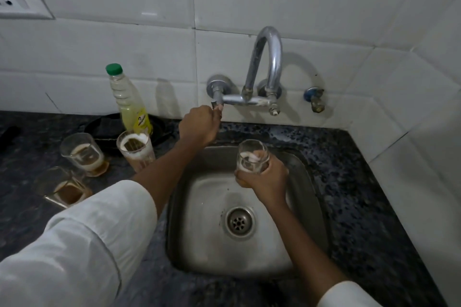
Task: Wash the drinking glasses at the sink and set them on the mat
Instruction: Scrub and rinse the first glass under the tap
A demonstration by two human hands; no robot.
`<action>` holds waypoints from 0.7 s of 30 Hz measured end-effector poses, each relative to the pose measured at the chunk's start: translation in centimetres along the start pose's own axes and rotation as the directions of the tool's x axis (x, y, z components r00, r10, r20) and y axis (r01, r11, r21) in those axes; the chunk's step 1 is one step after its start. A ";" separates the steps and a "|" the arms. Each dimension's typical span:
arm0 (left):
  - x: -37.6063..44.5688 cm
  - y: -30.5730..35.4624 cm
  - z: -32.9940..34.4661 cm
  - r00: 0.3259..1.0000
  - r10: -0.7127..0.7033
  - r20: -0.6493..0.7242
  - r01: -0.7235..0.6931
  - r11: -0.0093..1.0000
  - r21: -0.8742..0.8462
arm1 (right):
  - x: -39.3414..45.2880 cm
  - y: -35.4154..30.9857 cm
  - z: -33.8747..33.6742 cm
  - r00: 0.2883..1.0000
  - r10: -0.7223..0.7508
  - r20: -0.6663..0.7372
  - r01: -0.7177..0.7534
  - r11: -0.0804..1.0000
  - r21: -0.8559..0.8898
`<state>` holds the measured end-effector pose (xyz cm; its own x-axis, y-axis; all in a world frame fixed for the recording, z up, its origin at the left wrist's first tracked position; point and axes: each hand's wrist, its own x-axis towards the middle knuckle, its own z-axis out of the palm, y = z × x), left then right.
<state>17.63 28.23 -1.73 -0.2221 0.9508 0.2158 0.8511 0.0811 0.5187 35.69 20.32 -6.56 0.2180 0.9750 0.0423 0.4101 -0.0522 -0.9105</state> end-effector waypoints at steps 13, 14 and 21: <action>0.9 -0.6 0.8 0.992 -0.120 0.037 0.125 0.974 -0.189 | 0.5 -1.6 -0.8 0.999 -0.035 0.024 0.035 0.999 0.004; 0.9 -0.7 0.8 0.992 -0.122 0.035 0.126 0.973 -0.192 | 0.4 -1.7 -0.9 0.999 -0.034 0.028 0.034 0.999 0.001; 0.0 -0.4 0.6 0.980 -0.167 0.113 0.195 0.927 -0.321 | -0.4 -1.2 -1.5 1.000 -0.016 0.014 0.016 0.999 -0.036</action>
<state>17.58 28.37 -2.43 -0.3058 0.9516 0.0316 0.5932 0.1645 0.7881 36.42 19.64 -4.92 0.1995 0.9786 0.0508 0.4454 -0.0443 -0.8942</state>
